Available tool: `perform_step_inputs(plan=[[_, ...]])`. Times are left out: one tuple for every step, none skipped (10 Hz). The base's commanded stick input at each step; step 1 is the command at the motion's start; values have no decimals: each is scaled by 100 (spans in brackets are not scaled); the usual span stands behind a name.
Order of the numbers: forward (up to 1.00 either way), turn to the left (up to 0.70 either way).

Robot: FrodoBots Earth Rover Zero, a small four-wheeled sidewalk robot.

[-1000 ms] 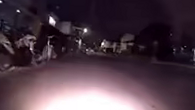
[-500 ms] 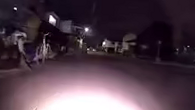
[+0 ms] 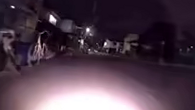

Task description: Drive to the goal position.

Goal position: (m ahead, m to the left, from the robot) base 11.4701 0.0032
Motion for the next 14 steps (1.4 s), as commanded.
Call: perform_step_inputs(plan=[[85, 0], [85, 0], [85, 0], [85, 0], [85, 0], [85, 0], [85, 0], [85, 0], [85, 0], [85, 0], [85, 0], [85, 0], [85, 0], [85, 0]])
